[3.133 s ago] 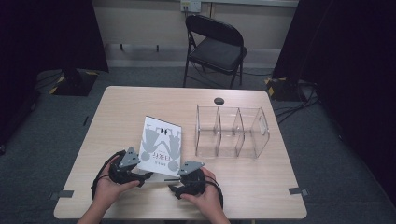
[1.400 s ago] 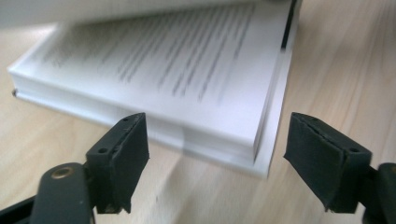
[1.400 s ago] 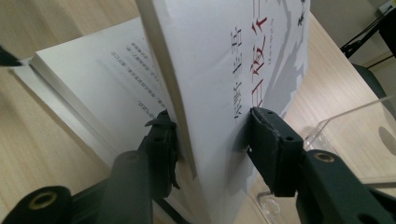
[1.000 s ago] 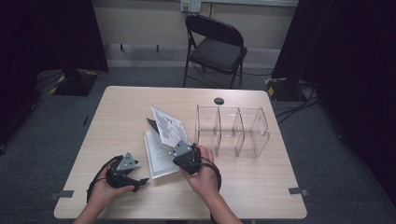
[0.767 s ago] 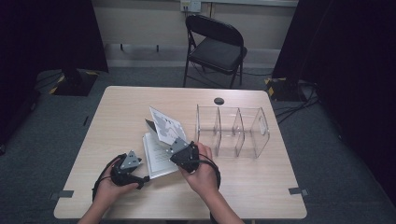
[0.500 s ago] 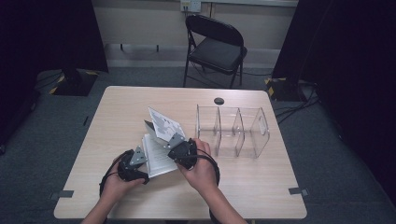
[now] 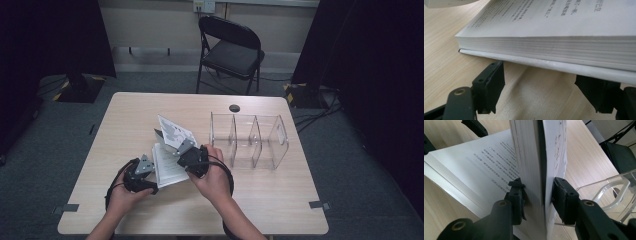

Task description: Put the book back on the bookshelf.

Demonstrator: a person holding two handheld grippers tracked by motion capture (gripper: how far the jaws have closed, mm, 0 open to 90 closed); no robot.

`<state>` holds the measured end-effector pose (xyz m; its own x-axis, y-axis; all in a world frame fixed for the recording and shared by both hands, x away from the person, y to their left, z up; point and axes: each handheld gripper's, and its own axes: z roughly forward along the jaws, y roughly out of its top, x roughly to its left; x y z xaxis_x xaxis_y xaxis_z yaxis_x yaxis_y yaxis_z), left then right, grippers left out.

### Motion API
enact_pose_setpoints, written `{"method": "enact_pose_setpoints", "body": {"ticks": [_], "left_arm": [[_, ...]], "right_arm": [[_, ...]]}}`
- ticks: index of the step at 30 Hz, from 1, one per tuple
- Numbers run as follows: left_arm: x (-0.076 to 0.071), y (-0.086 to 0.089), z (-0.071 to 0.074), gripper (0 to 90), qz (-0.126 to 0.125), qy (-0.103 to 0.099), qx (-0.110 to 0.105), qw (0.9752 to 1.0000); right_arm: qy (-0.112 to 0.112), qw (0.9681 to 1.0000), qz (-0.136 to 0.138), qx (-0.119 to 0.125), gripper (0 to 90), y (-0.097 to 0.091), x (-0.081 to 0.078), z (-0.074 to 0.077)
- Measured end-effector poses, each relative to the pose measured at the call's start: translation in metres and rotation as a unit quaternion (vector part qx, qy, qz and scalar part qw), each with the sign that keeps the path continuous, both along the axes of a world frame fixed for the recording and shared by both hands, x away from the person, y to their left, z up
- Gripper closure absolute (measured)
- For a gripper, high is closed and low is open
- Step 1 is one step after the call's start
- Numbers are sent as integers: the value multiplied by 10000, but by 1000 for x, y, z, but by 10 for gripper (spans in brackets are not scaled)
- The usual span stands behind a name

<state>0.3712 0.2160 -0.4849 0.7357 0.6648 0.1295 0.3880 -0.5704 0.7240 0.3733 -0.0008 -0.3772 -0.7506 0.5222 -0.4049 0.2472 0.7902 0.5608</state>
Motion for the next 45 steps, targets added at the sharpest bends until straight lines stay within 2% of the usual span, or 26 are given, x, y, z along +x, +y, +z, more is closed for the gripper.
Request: {"method": "enact_pose_setpoints", "body": {"ticks": [4,5,9,11,12,15,17,20,21,24,25,26,27,29,32,33,34,35,37,40,42,45], "left_arm": [[0,0,0,232,2,-46,75,10000],[0,0,0,231,46,-161,49,9998],[-1,1,4,230,32,-267,-69,9996],[-3,0,7,230,-75,-473,48,9988],[-3,-2,8,229,-126,-514,148,9985],[-3,-7,8,233,-198,-484,253,9983],[-4,-8,8,239,-204,-461,249,9984],[-5,-10,10,240,-231,-506,282,9981],[-6,-10,12,235,-286,-590,352,9972],[-8,-11,15,233,-363,-644,302,9968],[-10,-11,18,238,-490,-777,369,9951],[-10,-11,18,238,-490,-777,369,9951],[-12,-13,22,231,-603,-870,407,9935],[-14,-14,26,235,-648,-949,399,9926],[-15,-16,29,230,-651,-956,338,9927],[-15,-17,32,223,-747,-982,376,9916],[-15,-17,32,230,-747,-982,376,9916],[-16,-18,34,239,-790,-1069,498,9899],[-17,-19,37,266,-890,-1131,571,9879],[-18,-21,40,313,-926,-1158,632,9869],[-19,-23,45,352,-985,-1185,974,9832],[-20,-25,52,463,-1025,-1289,1221,9788]], "right_arm": [[-2,10000,-8,21,618,0,0,0],[-11,10000,8,5,618,0,0,0],[12,10000,5,-25,618,2,0,1],[12,10000,10,-27,618,2,0,1],[17,10000,3,-26,618,2,0,1],[50,10000,-18,-21,617,1,0,1],[49,10000,-7,-35,618,1,1,1],[34,10000,14,-66,617,2,2,2],[45,10000,-7,-50,617,2,2,3],[71,10000,-4,-44,617,3,3,4],[89,9999,-2,-67,617,4,3,6],[108,9999,-3,-106,617,4,3,7],[113,9998,36,-156,617,5,3,9],[117,9998,49,-165,616,7,3,12],[162,9996,63,-209,615,8,5,16],[184,9996,63,-204,615,8,6,17],[184,9996,63,-204,615,8,6,17],[228,9994,76,-241,615,9,7,18],[255,9990,123,-333,613,10,8,19],[275,9987,156,-403,611,11,8,20],[346,9982,151,-465,609,13,9,22],[354,9976,216,-557,600,15,9,23]]}}
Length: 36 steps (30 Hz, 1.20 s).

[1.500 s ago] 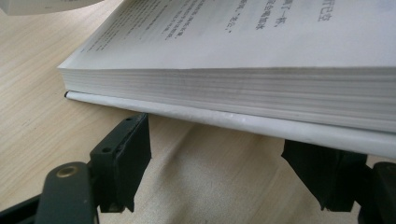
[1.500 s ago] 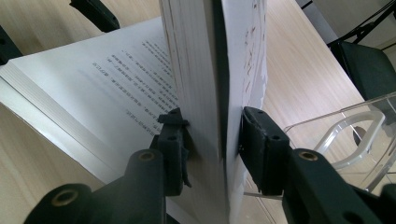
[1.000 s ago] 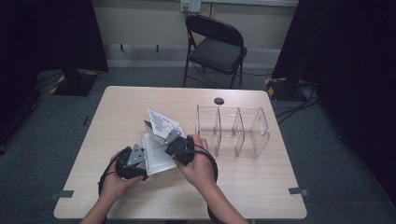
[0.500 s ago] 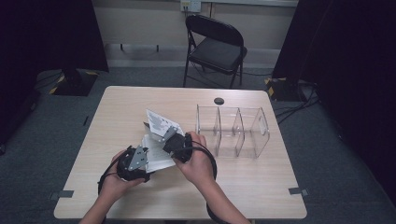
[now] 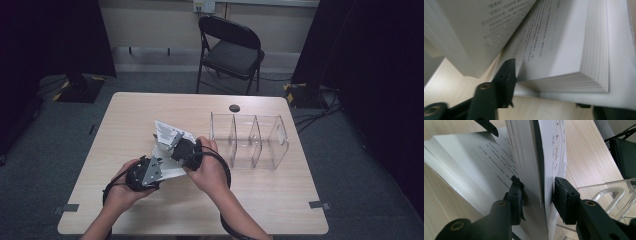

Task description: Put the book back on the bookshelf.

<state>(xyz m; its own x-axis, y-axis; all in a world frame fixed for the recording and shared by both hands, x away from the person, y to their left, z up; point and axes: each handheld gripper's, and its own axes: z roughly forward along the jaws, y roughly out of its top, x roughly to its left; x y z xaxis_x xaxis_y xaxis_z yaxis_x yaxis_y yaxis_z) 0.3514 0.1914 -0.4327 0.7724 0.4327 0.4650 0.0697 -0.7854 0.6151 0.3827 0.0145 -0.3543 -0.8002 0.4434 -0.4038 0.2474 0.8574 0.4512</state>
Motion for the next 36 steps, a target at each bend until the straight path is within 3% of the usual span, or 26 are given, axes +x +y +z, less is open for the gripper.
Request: {"method": "enact_pose_setpoints", "body": {"ticks": [3,8,12,15,16,17,18,20,21,23,24,26,30,31,36], "left_arm": [[2,2,9,541,-48,110,-93,9999],[1,-1,13,548,-119,240,50,9996],[0,-4,17,553,-146,305,113,9994],[0,-4,22,553,-259,470,25,9986],[0,-4,22,555,-259,470,25,9986],[0,-4,24,555,-268,451,67,9986],[0,-5,24,559,-250,464,138,9985],[0,-5,24,566,-224,441,119,9987],[1,-4,24,572,-212,406,101,9989],[1,-2,24,574,-202,416,80,9989],[2,-1,24,574,-212,415,44,9989],[3,0,26,575,-178,448,40,9988],[4,0,26,575,-163,513,-31,9985],[5,1,27,575,-177,520,-49,9985],[7,0,30,578,-164,609,-3,9980]], "right_arm": [[-2,9999,130,21,569,-1,-1,2],[118,9994,311,98,527,-5,-2,3],[71,9992,376,140,525,-9,-5,3],[162,9976,285,614,494,-22,-5,5],[162,9976,285,614,494,-22,-5,5],[240,9969,214,722,471,-25,-4,6],[453,9954,72,838,424,-30,-2,10],[640,9934,-38,953,418,-32,-1,14],[817,9919,-85,970,372,-32,-1,17],[951,9912,-128,911,355,-32,-1,19],[849,9938,-135,710,352,-31,-4,23],[825,9940,-141,704,332,-34,-6,25],[804,9920,-222,950,321,-42,-6,23],[833,9903,-240,1085,289,-49,-6,20],[818,9879,-245,1293,222,-67,-11,6]]}}
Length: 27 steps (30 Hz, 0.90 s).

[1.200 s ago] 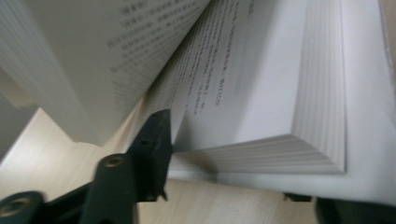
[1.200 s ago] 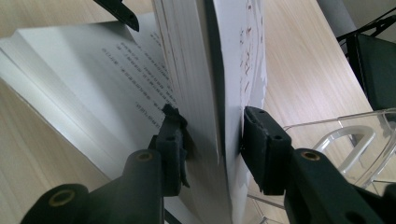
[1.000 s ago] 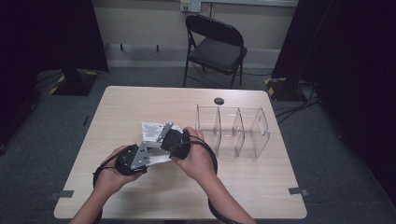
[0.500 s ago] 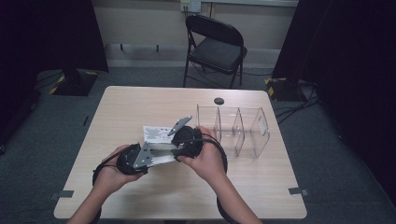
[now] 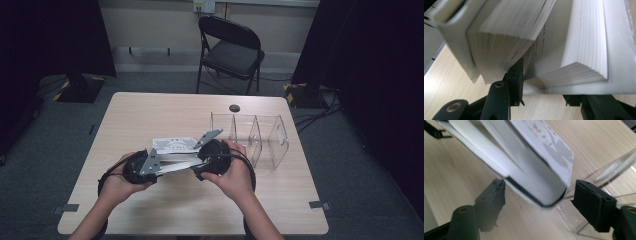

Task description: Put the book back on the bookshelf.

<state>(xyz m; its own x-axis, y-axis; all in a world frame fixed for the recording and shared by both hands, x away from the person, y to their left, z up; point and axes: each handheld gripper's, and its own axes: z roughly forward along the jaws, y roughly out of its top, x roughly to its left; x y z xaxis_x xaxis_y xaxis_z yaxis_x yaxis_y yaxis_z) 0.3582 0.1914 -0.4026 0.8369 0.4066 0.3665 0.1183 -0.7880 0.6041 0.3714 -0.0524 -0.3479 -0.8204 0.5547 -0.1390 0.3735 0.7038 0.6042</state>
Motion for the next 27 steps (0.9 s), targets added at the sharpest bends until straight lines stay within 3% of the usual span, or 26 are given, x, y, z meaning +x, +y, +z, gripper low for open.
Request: {"method": "enact_pose_setpoints", "body": {"ticks": [4,5,8,10,12,13,14,15,16,17,18,19,22,27], "left_arm": [[2,-1,6,586,-7,82,151,9999],[2,-1,6,589,-7,82,151,9999],[3,0,12,600,3,174,87,9998],[5,2,15,606,-65,251,189,9995],[6,3,17,610,-24,287,129,9995],[8,4,22,613,-18,364,250,9990],[9,3,22,618,-12,397,153,9991],[11,3,25,624,5,380,302,9988],[12,2,26,628,46,422,178,9989],[14,3,29,632,6,444,353,9984],[15,2,29,634,72,456,236,9987],[17,3,32,637,17,499,377,9980],[20,3,36,653,42,482,488,9976],[21,4,38,674,9,566,263,9980]], "right_arm": [[248,9995,-130,168,192,-15,-7,-26],[248,9995,-130,168,192,-15,-7,-26],[614,9975,-145,312,173,-31,-14,-66],[671,9974,46,258,164,-36,-17,-85],[670,9974,100,225,163,-40,-21,-100],[704,9970,76,306,163,-42,-22,-106],[717,9967,74,379,163,-44,-22,-112],[731,9965,44,394,162,-45,-22,-116],[733,9968,-9,323,162,-46,-22,-120],[726,9968,-71,316,162,-47,-23,-123],[681,9972,-27,309,161,-48,-22,-126],[691,9972,-46,296,160,-49,-22,-128],[690,9971,-72,308,154,-50,-22,-135],[582,9975,-87,399,133,-52,-23,-140]]}}
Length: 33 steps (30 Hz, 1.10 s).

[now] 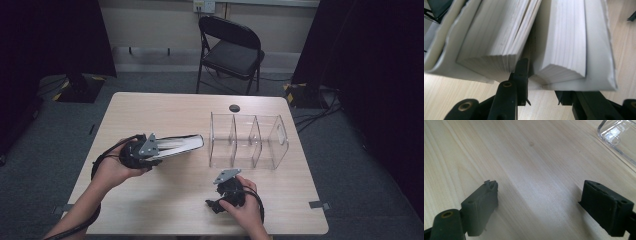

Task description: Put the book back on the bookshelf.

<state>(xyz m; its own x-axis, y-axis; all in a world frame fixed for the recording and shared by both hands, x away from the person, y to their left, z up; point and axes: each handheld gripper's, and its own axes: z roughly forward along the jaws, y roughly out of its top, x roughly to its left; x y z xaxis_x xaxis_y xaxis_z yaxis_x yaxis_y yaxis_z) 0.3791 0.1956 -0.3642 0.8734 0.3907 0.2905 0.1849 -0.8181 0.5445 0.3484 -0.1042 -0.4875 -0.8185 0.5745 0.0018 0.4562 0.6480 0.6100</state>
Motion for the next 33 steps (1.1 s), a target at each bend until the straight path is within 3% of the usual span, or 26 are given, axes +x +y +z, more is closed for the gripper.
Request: {"method": "enact_pose_setpoints", "body": {"ticks": [2,7,17,24,28,30,33], "left_arm": [[0,0,1,680,-56,30,34,10000],[-6,3,11,710,-233,125,-147,9995],[9,9,17,745,39,271,-239,9993],[9,9,17,745,-70,289,-240,9993],[4,8,16,742,-173,243,-271,9992],[0,7,17,742,-258,321,-381,9984],[-1,7,20,741,-411,430,-333,9977]], "right_arm": [[3,10000,4,16,133,0,0,0],[-55,10000,1,33,129,-1,1,-1],[-85,9999,-38,120,122,0,1,-3],[-330,9984,-107,448,100,-6,-2,-10],[-354,9978,-73,549,100,-8,-2,-12],[-438,9972,-11,600,100,-9,0,-13],[-455,9969,-33,634,100,-9,1,-14]]}}
